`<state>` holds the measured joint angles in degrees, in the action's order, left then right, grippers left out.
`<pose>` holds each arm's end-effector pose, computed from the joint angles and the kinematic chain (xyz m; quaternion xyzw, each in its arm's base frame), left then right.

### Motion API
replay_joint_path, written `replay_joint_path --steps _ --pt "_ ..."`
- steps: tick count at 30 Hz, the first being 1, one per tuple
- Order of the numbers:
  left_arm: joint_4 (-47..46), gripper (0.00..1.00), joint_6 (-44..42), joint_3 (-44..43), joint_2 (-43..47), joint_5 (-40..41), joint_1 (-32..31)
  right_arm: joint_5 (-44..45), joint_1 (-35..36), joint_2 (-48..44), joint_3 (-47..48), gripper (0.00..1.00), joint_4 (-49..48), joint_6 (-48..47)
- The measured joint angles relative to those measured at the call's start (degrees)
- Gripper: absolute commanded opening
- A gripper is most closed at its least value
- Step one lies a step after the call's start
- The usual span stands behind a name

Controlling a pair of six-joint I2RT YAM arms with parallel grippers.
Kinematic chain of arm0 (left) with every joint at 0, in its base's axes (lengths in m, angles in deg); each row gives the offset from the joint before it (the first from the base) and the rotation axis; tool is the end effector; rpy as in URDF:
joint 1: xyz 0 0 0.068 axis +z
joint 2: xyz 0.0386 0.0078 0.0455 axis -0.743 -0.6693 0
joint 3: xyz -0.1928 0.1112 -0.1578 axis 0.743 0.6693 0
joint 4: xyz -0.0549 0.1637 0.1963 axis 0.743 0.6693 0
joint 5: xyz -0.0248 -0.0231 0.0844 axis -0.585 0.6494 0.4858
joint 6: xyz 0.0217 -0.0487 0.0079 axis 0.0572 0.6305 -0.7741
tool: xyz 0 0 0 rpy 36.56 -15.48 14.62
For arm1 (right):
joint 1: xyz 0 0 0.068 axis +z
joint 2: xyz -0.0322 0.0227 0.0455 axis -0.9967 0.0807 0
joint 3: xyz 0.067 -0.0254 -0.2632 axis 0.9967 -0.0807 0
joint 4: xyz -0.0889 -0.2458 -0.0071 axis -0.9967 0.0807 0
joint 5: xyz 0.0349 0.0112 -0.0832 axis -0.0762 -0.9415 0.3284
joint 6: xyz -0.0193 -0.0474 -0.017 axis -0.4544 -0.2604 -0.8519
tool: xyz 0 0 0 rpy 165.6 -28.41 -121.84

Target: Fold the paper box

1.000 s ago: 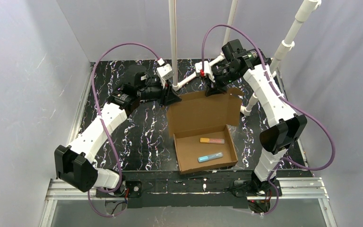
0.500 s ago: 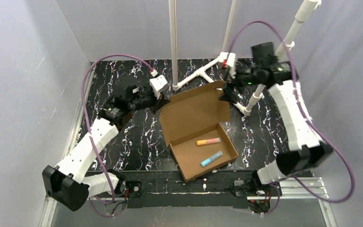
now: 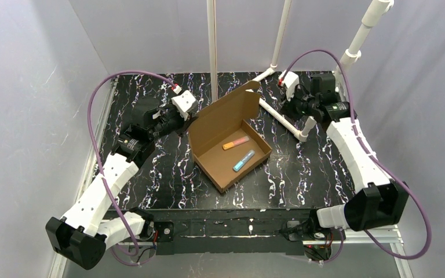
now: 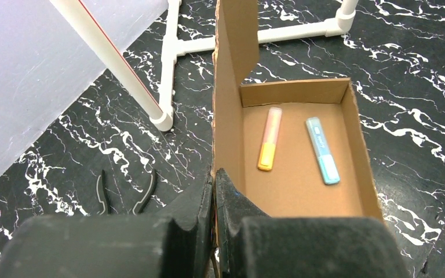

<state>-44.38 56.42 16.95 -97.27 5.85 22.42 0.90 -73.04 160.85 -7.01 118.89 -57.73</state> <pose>0.2109 -0.1155 0.3908 0.3948 0.6450 -0.1822 0.6284 0.2739 0.0751 0.3663 -0.4132 0.7718 0.1149 0.4694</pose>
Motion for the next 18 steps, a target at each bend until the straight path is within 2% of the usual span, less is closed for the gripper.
replay_joint_path --steps 4,11,18 --pt "-0.48 0.0 0.48 0.0 -0.11 -0.76 0.5 2.19 0.59 3.56 -1.97 0.03 -11.5 2.73" --pt "-0.94 0.0 1.81 0.02 -0.28 -2.47 1.75 -0.5 2.49 11.37 -5.4 0.06 -30.36 4.79" --pt "-3.69 0.0 5.66 0.07 -1.14 -6.21 4.74 -9.2 2.69 15.41 -11.13 0.04 -45.16 10.4"
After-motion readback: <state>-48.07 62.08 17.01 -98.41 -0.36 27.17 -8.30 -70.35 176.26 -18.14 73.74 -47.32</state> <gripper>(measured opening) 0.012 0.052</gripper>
